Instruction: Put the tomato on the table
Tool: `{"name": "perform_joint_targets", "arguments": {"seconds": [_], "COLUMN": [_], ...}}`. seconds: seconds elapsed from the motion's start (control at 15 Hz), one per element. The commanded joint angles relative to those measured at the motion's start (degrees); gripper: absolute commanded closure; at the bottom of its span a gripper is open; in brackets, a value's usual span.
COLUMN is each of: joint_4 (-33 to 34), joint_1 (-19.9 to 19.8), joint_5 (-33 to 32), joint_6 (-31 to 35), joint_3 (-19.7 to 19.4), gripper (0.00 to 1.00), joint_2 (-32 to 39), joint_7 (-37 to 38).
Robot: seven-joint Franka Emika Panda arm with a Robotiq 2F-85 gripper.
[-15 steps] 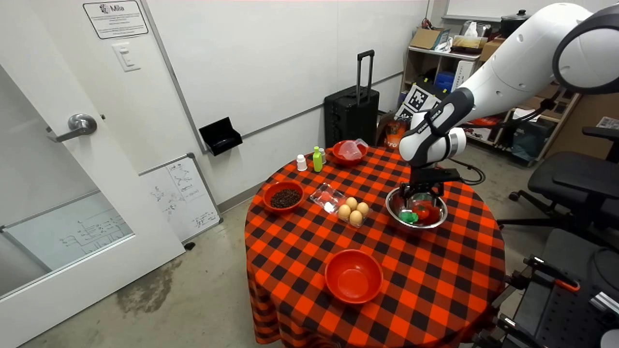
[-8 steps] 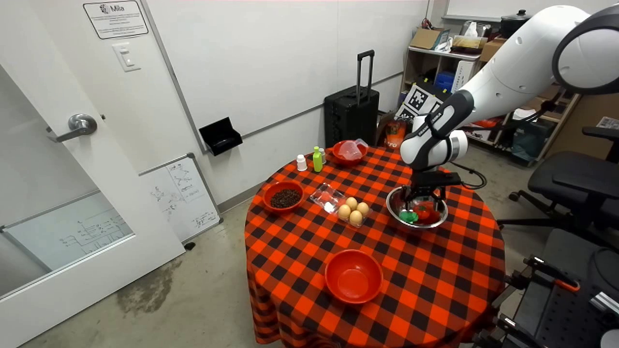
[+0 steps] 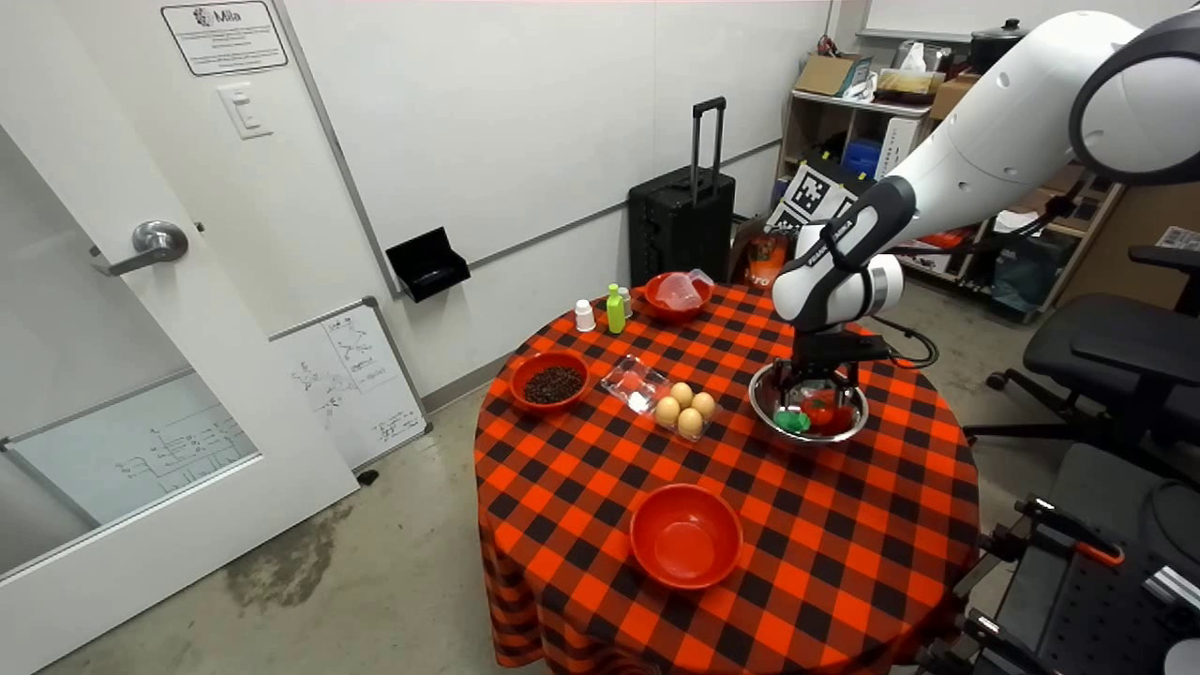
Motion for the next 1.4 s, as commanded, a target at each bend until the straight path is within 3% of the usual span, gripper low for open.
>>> {"name": "perform_joint_targets", "arguments": {"seconds": [0.0, 0.33, 0.4, 0.47, 0.6, 0.93, 1.33], "joint_4": [-0.4, -0.8, -0.7, -0.8, -0.8, -0.9, -2.7], "joint_1": [1.0, 0.9, 0.8, 0.8, 0.6, 0.5, 0.3], "joint_5": [0.9, 0.9, 0.9, 0.9, 1.1, 1.1, 1.3], "joint_6": [1.2, 1.0, 1.0, 1.1, 1.1, 1.0, 1.7], "joint_3": [-0.5, -0.9, -1.0, -1.0, -1.0, -1.0, -0.8], "gripper": [0.00, 0.00, 0.05, 0.26, 0.31, 0.63, 0.63], "joint_2": [0.1, 0.2, 0.3, 0.4, 0.4, 0.3, -2.5], "joint_7": [0.8, 1.0, 1.0, 1.0, 0.9, 0.9, 0.0]}}
